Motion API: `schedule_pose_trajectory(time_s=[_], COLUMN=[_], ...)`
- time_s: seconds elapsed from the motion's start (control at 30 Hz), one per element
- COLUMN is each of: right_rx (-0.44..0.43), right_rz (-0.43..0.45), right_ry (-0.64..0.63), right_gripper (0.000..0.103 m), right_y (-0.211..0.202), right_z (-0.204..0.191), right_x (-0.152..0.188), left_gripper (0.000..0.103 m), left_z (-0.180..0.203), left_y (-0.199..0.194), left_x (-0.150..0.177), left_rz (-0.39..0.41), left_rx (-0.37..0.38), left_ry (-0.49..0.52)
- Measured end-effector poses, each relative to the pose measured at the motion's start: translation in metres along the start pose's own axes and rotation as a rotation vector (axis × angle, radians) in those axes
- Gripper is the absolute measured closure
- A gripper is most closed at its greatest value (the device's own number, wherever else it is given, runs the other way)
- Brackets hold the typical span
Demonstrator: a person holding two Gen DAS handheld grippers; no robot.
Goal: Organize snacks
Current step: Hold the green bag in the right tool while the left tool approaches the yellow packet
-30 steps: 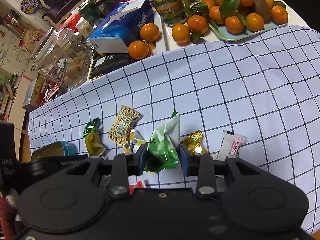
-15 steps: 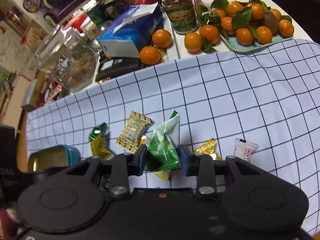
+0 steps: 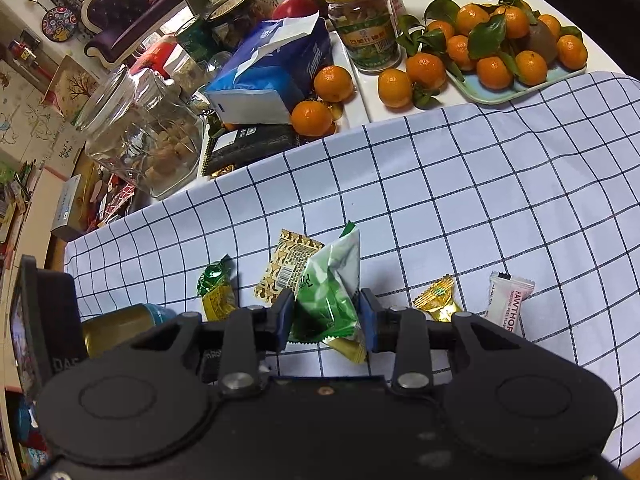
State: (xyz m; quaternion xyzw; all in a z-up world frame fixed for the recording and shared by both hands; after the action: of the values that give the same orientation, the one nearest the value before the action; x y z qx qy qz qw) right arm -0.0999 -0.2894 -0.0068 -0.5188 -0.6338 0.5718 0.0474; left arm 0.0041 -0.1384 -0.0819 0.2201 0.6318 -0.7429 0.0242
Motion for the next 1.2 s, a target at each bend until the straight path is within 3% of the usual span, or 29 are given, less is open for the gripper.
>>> schedule_pose_trajectory(time_s=[0.4,0.5,0.6,0.8,0.9,0.93,1.03,1.2], right_rx=[0.045,0.051,0.050,0.025,0.007,-0.001,-0.024,-0.053], right_rz=[0.006,0.010,0.015,0.011,0.005,0.004,-0.001,-0.007], right_ry=[0.007,0.011,0.016,-0.006,-0.018,-0.022,-0.045,-0.111], right_gripper=[0.066,0.066,0.066,0.066,0.066,0.066,0.066,0.066], right_y=[0.001,0.001,0.002,0.007,0.011,0.013,0.017,0.026], right_z=[0.012,0.011,0.006,-0.016,-0.030,-0.035,-0.054,-0.083], right_x=[-0.002,-0.003,-0.002,0.002,0.006,0.008,0.013,0.024], left_gripper=[0.052,0.052,0.052,0.053,0.060,0.069,0.071,0.073], left_z=[-0.012,-0.019,-0.033,-0.065,-0.077,-0.082,-0.095,-0.120], left_y=[-0.001,-0.009,-0.021,-0.043,-0.048,-0.050,-0.058,-0.059], left_x=[-0.002,-0.004,-0.009,-0.026,-0.035,-0.037,-0.041,-0.051], left_rz=[-0.002,0.027,0.086,0.179,0.192,0.198,0.244,0.233], left_rx=[0.042,0.047,0.005,-0.051,-0.009,-0.018,-0.082,-0.037], left_ry=[-0.086,-0.092,-0.079,-0.107,-0.139,-0.146,-0.124,-0.151])
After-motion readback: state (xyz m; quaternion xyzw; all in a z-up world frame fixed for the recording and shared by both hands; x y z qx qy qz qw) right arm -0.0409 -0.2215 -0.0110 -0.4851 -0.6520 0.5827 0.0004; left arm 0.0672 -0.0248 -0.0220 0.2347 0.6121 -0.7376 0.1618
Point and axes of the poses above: each gripper's, at about its wrist camera, not at the fingertips, and y roughly the way its jaws point, z to its right, x to its underside, the point moved 2 cm from there along y, roughly the way its jaws point, and after that the axes turned 14 degrees about z, right-handed, at the moved point
